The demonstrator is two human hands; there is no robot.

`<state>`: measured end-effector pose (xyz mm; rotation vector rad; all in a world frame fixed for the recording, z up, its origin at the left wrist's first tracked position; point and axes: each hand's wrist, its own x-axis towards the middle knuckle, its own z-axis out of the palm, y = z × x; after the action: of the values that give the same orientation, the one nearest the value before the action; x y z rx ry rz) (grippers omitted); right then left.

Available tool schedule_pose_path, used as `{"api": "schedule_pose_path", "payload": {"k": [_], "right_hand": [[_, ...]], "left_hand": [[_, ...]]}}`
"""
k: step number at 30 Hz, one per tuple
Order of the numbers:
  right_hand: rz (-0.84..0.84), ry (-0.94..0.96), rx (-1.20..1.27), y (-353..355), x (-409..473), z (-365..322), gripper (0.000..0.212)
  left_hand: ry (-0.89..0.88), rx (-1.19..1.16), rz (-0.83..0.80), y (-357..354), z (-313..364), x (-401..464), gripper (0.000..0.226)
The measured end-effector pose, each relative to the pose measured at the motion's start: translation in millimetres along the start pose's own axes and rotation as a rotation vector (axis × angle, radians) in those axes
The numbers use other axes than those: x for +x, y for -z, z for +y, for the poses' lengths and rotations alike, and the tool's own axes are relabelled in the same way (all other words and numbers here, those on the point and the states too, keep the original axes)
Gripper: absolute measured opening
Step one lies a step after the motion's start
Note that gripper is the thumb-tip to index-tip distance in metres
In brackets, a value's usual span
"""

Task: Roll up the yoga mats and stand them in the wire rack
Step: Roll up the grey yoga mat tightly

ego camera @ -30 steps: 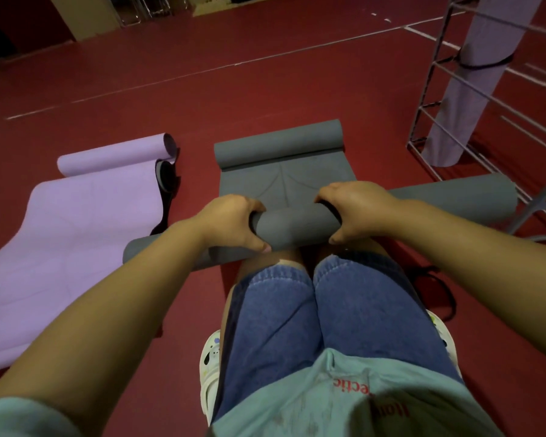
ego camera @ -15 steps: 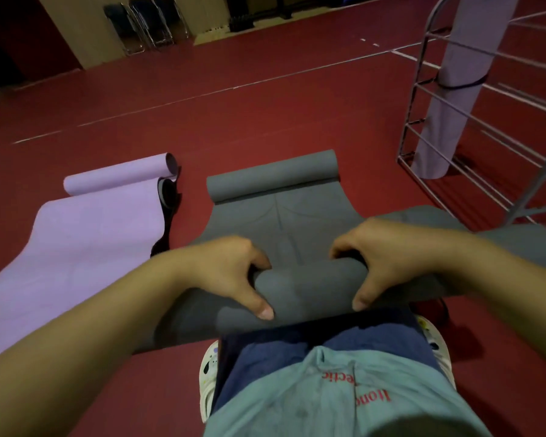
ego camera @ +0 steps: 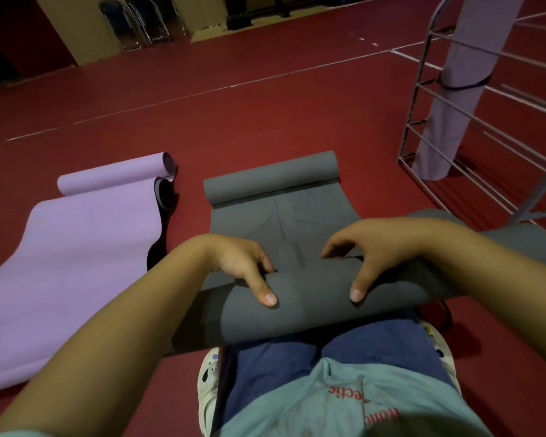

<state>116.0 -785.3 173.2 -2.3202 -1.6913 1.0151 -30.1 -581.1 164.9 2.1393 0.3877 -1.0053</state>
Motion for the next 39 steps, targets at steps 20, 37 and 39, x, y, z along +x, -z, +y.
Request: {"api": "schedule_pose_path", "payload": {"k": [20, 37, 39], "right_hand": [[0.123, -0.012, 0.281, -12.8, 16.0, -3.0, 0.041], [0.497, 0.036, -0.005, -36.3, 1.1, -12.7, 0.053], [0.483, 0.037, 0.015, -35.9, 1.9, -11.2, 0.055]], "left_hand": [[-0.169, 0.589, 0.672, -56.9, 14.3, -50.3, 0.059], [-0.128, 0.406, 0.577, -17.8, 9.3, -24.9, 0.049], [-0.134, 0.373, 0.545, -12.3, 8.8, -21.9, 0.047]]}}
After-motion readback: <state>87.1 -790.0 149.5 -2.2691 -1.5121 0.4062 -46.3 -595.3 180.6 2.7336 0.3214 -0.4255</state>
